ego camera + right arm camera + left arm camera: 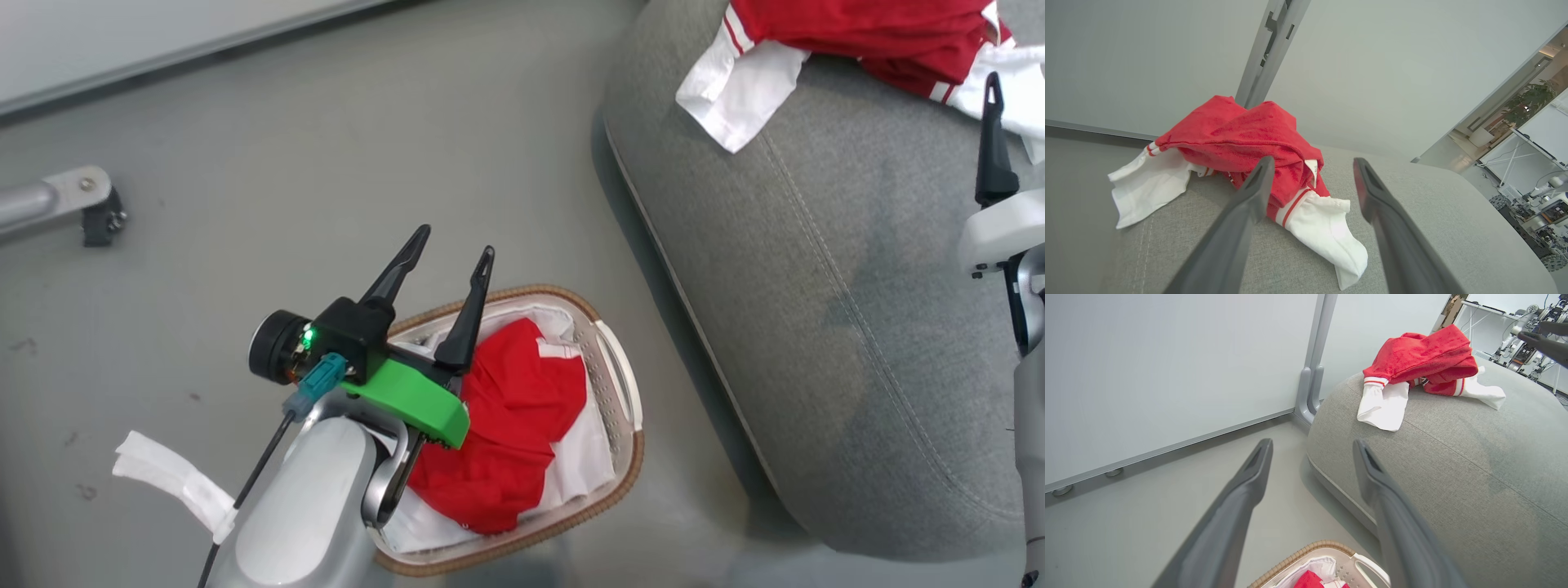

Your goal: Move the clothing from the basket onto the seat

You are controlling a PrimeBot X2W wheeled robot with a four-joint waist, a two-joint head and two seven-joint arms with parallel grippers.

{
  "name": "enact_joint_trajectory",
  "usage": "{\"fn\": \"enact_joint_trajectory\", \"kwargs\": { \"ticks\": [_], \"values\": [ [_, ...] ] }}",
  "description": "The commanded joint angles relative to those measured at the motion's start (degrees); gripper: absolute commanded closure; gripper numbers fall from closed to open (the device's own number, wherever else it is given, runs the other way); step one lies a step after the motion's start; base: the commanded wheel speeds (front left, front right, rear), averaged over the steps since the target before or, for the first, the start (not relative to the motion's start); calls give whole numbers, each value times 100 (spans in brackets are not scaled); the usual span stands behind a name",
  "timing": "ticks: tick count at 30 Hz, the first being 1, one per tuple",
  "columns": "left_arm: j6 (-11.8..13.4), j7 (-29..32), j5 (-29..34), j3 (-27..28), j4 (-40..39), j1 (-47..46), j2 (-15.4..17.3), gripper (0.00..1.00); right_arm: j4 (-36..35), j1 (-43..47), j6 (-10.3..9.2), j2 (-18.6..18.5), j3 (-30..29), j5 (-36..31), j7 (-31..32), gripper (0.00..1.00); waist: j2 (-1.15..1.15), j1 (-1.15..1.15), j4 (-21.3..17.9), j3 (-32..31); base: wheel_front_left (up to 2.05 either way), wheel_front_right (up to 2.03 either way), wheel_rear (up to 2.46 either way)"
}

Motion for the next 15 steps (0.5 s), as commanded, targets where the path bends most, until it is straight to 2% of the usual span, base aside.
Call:
{"fn": "enact_joint_trajectory", "kwargs": {
  "ticks": [1,5,15],
  "values": [
    [-22,2,-52,97,-8,129,-35,0,-17,104,-8,-51,58,73,-28,0,0,0,326,-502,0,0,0],
    [-20,2,-71,495,5,360,-108,0,-6,129,-8,4,258,255,-28,0,0,0,584,-875,0,0,0],
    [168,2,154,1524,-85,1055,-229,0,-124,804,-8,533,650,711,-28,0,0,0,1163,-1500,0,0,0]
  ]
}}
